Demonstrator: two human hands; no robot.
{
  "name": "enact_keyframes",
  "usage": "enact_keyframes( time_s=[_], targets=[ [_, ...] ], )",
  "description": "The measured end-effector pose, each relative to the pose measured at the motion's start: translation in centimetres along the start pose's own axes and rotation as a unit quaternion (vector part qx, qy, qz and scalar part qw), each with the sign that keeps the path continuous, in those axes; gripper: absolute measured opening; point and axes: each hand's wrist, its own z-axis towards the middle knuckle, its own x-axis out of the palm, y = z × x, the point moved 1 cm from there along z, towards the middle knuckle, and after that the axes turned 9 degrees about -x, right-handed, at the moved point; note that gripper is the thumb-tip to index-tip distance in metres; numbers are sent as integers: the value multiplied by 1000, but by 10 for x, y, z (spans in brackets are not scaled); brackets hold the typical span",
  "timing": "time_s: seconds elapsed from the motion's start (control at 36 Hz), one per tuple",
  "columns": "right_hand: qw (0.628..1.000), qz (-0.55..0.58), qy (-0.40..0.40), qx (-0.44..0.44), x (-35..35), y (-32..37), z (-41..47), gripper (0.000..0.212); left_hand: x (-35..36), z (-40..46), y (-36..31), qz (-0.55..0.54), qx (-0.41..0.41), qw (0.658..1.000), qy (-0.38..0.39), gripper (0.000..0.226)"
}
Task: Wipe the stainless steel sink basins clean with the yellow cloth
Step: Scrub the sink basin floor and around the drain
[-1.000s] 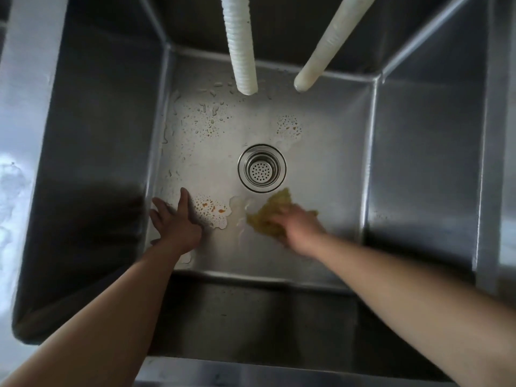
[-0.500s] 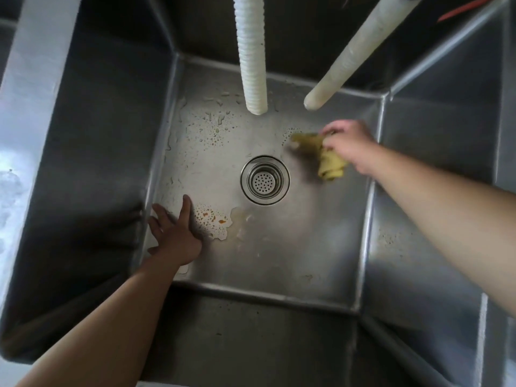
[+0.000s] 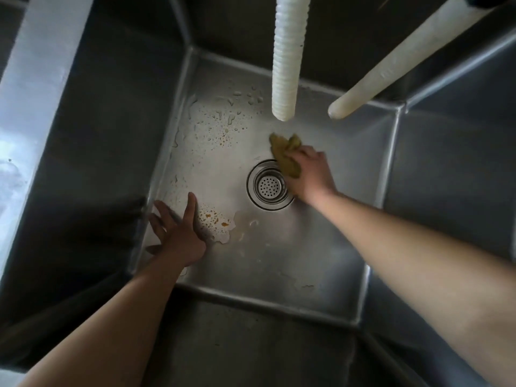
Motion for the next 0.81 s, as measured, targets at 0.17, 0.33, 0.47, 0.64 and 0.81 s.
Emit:
enact_keyframes(
  time_s=[0.17, 0.33, 0.47, 0.64, 0.81],
  targets=[
    [998, -2, 54, 19, 24, 31, -16, 50, -1, -1, 1, -2, 0, 1000, 11, 104],
    [993, -2, 118, 27, 27, 44, -19, 49, -2, -1, -2, -1, -4, 1000, 10, 101],
    [977, 164, 74, 118, 13, 48, -28, 47, -5, -4, -3, -2, -7, 1000, 22, 99],
    [923, 324, -52, 201, -16, 42, -57, 42, -18, -11, -12, -46, -13, 999, 21, 89],
    [873, 397, -92, 267, -38, 43, -88, 48, -41, -36, -40, -92, 107, 988, -62, 76]
  ],
)
